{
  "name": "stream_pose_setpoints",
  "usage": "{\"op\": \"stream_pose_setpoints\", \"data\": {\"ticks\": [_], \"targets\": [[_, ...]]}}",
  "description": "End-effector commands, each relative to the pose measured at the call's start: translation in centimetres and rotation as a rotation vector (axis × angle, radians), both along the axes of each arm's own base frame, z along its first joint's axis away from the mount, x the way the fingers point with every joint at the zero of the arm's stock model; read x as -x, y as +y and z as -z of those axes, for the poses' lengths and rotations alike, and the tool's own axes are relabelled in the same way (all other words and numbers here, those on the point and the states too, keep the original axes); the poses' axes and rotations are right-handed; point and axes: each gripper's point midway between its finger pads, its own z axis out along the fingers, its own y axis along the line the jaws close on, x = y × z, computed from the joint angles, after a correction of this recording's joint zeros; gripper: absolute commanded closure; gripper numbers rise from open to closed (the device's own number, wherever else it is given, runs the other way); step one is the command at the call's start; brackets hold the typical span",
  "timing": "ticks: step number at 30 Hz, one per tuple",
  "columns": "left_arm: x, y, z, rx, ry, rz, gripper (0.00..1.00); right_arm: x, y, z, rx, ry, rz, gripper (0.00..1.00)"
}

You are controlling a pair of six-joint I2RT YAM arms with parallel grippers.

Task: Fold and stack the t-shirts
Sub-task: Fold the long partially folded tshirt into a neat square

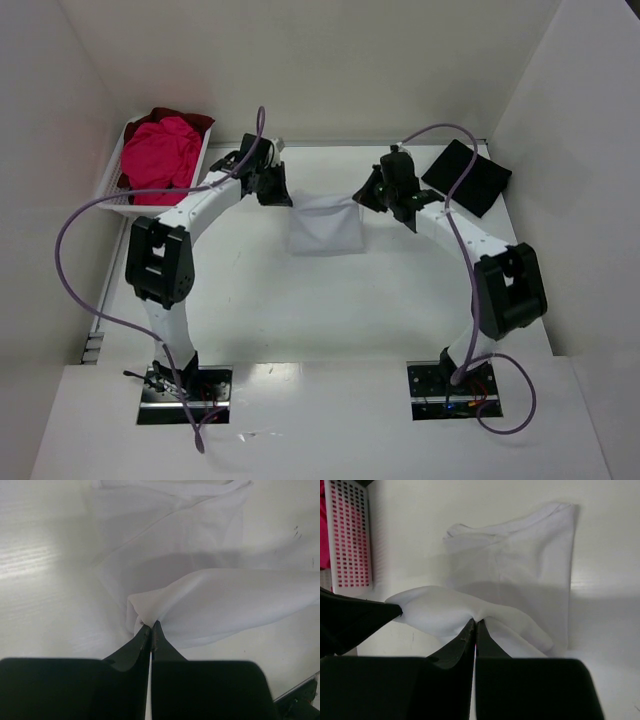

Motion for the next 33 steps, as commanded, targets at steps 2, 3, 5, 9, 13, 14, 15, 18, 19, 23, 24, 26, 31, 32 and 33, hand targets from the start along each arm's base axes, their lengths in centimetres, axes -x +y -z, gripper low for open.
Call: {"op": "stream_pose_setpoints", "data": {"ticks": [2, 3, 5, 9, 13, 14, 15, 18, 19, 23, 24, 26, 31, 32, 33], "targets": [[-3.4, -0.2, -1.3, 0.019, -0.051, 0.031, 1.00, -5.3, -0.6, -2.2, -0.026, -0.099, 0.027, 1.00], [-4.2, 0.2, -0.6, 0.016, -0.043, 0.020, 1.00, -5.6, -0.4, -1.9, -0.029, -0.093, 0.019, 1.00], [-5.2, 0.2, -0.8, 0.026, -0.054, 0.017, 1.00, -7.0, -1.0, -1.5, -0.020, -0.094, 0.034, 1.00], [-8.2, 0.2, -0.6, 0.036, -0.080, 0.013, 1.00, -9.1, -2.1, -1.1, -0.004, -0.102, 0.069, 1.00], [-10.8, -0.2, -2.1, 0.064, -0.124, 0.017, 1.00, -10.6, -3.3, -1.7, -0.015, -0.113, 0.089, 1.00], [-11.0, -0.2, -2.6, 0.062, -0.142, 0.024, 1.00, -10.6, -3.3, -1.7, -0.015, -0.113, 0.089, 1.00], [-11.2, -0.3, -3.0, 0.064, -0.151, 0.024, 1.00, -10.5, -3.4, -2.3, -0.006, -0.129, 0.082, 1.00], [-10.9, 0.1, -4.5, 0.052, -0.185, 0.032, 1.00, -10.4, -3.5, -3.1, 0.007, -0.151, 0.071, 1.00], [-10.4, 0.2, -4.0, 0.048, -0.169, 0.032, 1.00, -10.0, -3.4, -4.2, -0.002, -0.164, 0.064, 1.00], [-7.9, 0.7, -4.0, 0.045, -0.154, 0.044, 1.00, -8.1, -2.8, -6.2, -0.048, -0.191, 0.015, 1.00], [-7.0, 0.5, -5.3, 0.046, -0.181, 0.060, 1.00, -7.5, -2.8, -6.4, -0.053, -0.191, 0.006, 1.00], [-5.3, 0.1, -5.0, 0.037, -0.165, 0.083, 1.00, -5.6, -2.6, -7.2, -0.096, -0.213, -0.011, 1.00], [-0.6, -0.4, -5.5, 0.061, -0.159, 0.104, 1.00, -0.7, -1.3, -6.2, -0.125, -0.184, -0.071, 1.00], [1.0, -0.3, -3.8, 0.048, -0.112, 0.100, 1.00, 0.6, -1.3, -4.4, -0.108, -0.151, -0.067, 1.00], [1.9, -0.4, -5.0, 0.057, -0.140, 0.109, 1.00, 1.7, -1.2, -5.2, -0.119, -0.168, -0.068, 1.00]]}}
